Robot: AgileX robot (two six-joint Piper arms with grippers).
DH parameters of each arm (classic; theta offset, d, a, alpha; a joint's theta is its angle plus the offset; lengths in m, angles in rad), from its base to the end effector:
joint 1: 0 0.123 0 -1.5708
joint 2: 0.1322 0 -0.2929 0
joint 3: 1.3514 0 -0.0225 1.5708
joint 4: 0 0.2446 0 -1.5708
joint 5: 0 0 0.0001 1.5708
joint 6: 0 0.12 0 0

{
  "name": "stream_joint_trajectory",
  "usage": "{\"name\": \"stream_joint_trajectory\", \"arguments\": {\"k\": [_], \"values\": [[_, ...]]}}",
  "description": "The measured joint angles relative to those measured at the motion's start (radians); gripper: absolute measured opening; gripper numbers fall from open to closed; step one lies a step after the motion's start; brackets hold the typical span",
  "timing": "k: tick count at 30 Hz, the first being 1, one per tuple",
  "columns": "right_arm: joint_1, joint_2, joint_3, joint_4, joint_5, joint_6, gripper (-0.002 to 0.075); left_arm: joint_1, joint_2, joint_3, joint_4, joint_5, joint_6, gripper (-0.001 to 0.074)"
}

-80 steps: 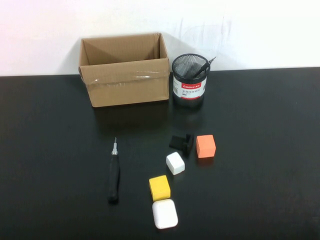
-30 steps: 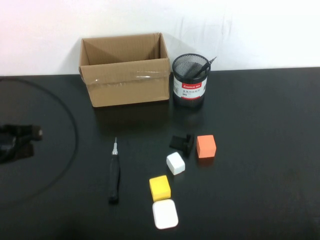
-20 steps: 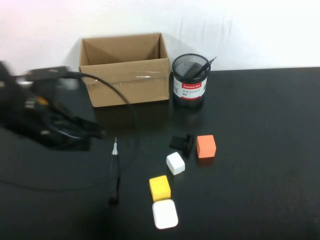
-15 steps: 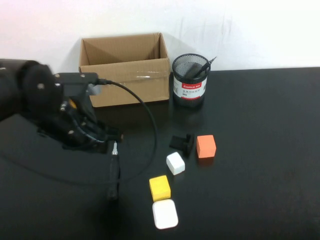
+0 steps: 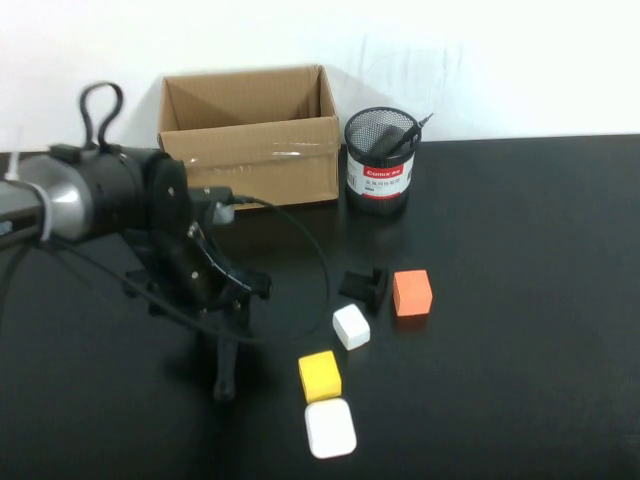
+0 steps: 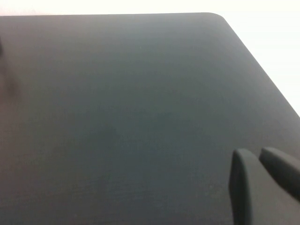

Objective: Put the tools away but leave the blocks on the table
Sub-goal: Pick up the black Screwdriver from the table, then place the picked object into the round holder

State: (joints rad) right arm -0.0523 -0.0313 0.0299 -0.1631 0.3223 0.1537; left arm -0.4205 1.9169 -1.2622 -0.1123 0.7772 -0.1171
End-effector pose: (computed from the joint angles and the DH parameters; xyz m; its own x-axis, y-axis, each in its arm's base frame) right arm 0.0665 -0.0097 0.1692 -0.2275 0.0108 -0.9737 0.1020 0.9947 -0.0128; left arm 0.3433 -0.1638 0.1540 -0.9547 0.2128 -0.2078 0.2408 0.9632 -0.1196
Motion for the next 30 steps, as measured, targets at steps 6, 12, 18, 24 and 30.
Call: {"name": "stream_joint_trajectory", "arguments": {"k": [6,12,18,24,30], "values": [[0.000,0.000,0.000,0.000,0.000,0.000,-0.0006,0.000,0.048,-0.017,-0.012,-0.001,0.013,0.0323],[0.000,0.000,0.000,0.000,0.000,0.000,-0.0006,0.000,0.047,-0.020,-0.123,-0.026,0.220,0.0163],[0.000,0.000,0.000,0.000,0.000,0.000,-0.0006,-0.022,-0.018,-0.101,-0.286,-0.040,0.434,0.0163],[0.002,0.000,0.000,0.002,0.000,0.000,-0.0006,-0.076,-0.098,-0.198,-0.369,-0.178,0.616,0.0163],[0.002,0.000,0.000,-0.001,0.000,0.000,-0.0006,-0.139,-0.100,-0.217,-0.394,-0.541,0.720,0.0163]]}}
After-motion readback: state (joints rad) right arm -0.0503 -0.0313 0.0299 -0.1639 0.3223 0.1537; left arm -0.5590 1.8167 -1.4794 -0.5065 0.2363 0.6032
